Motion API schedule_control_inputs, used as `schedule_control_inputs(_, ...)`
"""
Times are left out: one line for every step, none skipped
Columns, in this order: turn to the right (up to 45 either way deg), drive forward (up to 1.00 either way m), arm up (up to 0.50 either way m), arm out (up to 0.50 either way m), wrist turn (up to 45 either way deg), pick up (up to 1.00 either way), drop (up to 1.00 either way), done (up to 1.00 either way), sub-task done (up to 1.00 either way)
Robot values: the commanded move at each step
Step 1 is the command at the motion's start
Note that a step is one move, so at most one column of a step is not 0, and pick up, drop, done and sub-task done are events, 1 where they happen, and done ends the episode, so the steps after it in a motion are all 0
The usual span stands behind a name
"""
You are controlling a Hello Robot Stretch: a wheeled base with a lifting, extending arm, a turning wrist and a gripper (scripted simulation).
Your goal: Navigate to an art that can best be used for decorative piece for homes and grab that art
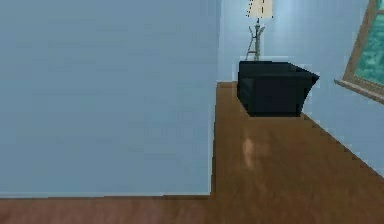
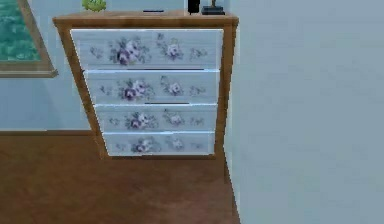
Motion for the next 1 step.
schedule_control_inputs(0.0,0.05,0.0,0.0,0.0,0.0,0.0,0.0,0.0)
